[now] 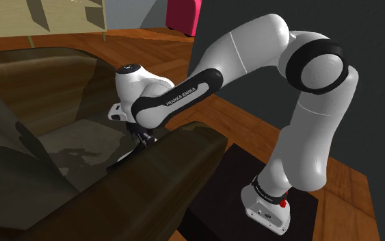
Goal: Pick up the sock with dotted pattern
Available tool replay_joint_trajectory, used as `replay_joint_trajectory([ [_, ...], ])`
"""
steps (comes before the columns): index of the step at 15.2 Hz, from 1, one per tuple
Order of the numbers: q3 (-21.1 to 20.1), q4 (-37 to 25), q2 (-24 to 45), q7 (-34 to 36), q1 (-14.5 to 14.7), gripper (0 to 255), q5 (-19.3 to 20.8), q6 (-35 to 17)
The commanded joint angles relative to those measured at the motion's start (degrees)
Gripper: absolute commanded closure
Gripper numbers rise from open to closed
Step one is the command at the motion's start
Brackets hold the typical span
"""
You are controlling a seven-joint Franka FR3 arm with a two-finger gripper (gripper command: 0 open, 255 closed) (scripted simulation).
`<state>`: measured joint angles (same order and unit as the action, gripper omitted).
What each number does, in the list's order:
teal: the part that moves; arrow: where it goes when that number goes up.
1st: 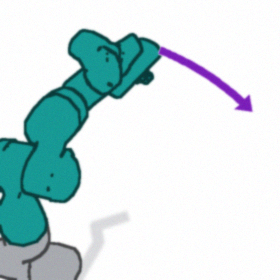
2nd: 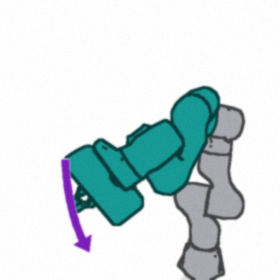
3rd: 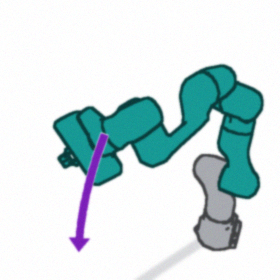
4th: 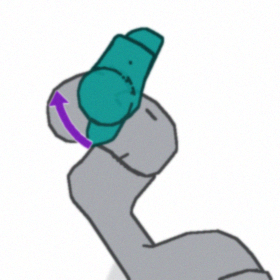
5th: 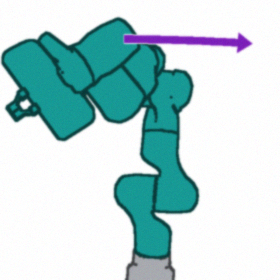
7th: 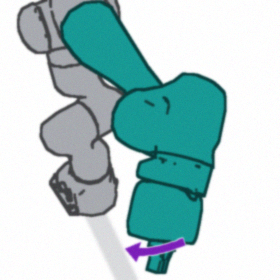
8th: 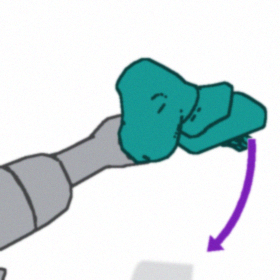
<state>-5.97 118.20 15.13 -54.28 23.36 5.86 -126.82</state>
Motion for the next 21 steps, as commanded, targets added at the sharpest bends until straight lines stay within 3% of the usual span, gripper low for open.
replay_joint_trajectory([
  [1,-0.25,-0.05,1.48,-0.21,0.34,0,0.37,-1.26],
  [9,0.05,0.64,4.41,0.35,0.54,0,1.01,-4.84],
  [10,0.05,0.97,4.42,0.42,0.56,255,1.05,-5.18],
  [21,0.33,0.44,3.32,0.03,0.84,255,0.61,-3.58],
])
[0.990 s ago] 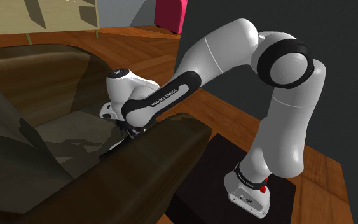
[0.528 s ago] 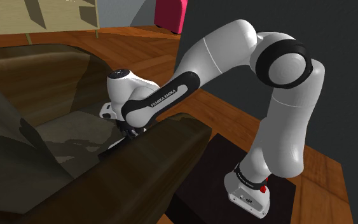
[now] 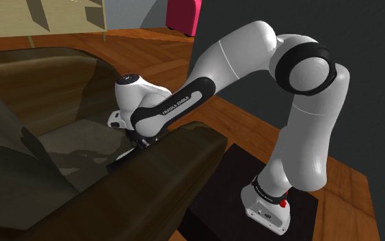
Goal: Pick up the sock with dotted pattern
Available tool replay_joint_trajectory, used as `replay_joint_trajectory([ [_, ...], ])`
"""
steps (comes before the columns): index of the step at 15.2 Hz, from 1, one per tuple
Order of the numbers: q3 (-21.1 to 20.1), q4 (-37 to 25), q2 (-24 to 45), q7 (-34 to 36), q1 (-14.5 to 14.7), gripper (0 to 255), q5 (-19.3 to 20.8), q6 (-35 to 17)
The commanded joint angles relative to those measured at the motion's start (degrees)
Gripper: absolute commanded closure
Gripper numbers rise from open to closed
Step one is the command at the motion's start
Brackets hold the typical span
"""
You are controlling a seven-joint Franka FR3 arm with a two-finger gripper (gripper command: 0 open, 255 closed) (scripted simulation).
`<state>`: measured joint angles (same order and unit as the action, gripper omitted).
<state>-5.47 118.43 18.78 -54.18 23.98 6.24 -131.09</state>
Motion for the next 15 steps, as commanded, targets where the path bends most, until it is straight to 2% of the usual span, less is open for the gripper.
replay_joint_trajectory([
  [1,-0.2,0.09,-0.86,-0.18,0.22,255,0.11,1.33],
  [13,-0.58,-2.32,-6.49,-1.27,0.0,255,-1.07,9.29],
  [15,-0.59,-2.36,-6.55,-1.28,0.0,255,-1.08,9.39],
])
